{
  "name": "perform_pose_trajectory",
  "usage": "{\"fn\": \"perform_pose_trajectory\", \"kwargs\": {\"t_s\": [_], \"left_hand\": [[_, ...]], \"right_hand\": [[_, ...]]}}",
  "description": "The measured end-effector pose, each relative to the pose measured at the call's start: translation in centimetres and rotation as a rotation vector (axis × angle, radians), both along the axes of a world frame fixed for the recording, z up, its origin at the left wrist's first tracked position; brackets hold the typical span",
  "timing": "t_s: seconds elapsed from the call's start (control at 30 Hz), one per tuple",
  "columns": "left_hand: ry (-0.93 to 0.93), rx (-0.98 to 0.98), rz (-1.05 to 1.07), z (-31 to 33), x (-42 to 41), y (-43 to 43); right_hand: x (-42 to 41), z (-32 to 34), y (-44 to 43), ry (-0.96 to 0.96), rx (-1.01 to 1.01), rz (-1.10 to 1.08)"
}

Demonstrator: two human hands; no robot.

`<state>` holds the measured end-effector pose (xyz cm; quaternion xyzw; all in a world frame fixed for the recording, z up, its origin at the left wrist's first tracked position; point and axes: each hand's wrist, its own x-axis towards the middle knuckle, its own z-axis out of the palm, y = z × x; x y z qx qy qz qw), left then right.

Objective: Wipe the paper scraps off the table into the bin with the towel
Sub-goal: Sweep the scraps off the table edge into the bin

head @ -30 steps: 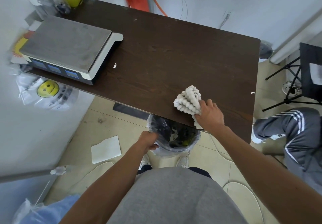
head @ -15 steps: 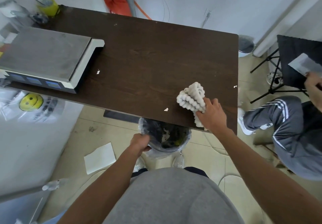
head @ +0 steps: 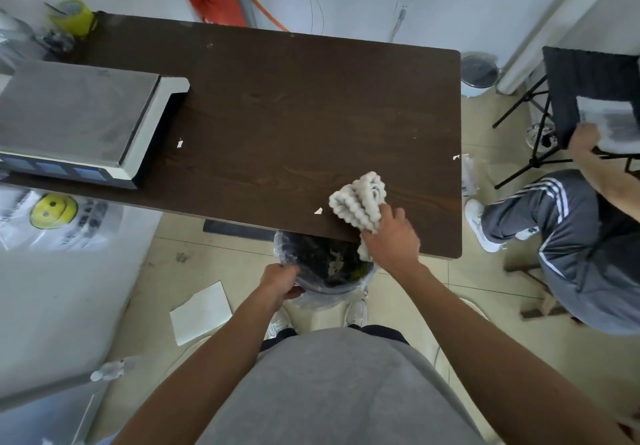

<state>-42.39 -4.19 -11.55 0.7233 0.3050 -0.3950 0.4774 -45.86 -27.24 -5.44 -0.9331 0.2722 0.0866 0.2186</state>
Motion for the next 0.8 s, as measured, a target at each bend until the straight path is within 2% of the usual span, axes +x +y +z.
{"fn": "perform_pose_trajectory", "kwargs": {"t_s": [0.07, 0.17, 0.33, 0.5, 0.8], "left_hand": [[0.005, -0.006, 0.017, 0.3, 0.0, -0.1], [0.008, -0.016, 0.039, 0.6, -0.3, 0.0], [-0.019, -0.016, 0.064, 0.6, -0.9, 0.9], [-0.014, -0.015, 0.106, 0.3, -0.9, 2.1], [-0.001, -0.011, 0.148, -0.4, -0.7, 3.6]], "right_hand": [[0.5, 0.0, 1.1, 0.008, 0.052, 0.062], [1.7, 0.5, 1.1, -0.007, 0.134, 0.036], [4.2, 1.2, -0.3, -0.068, 0.017, 0.086], [6.6, 1.6, 0.1, 0.020, -0.101, 0.256], [5.2, 1.5, 4.7, 0.160, 0.031, 0.621]]}}
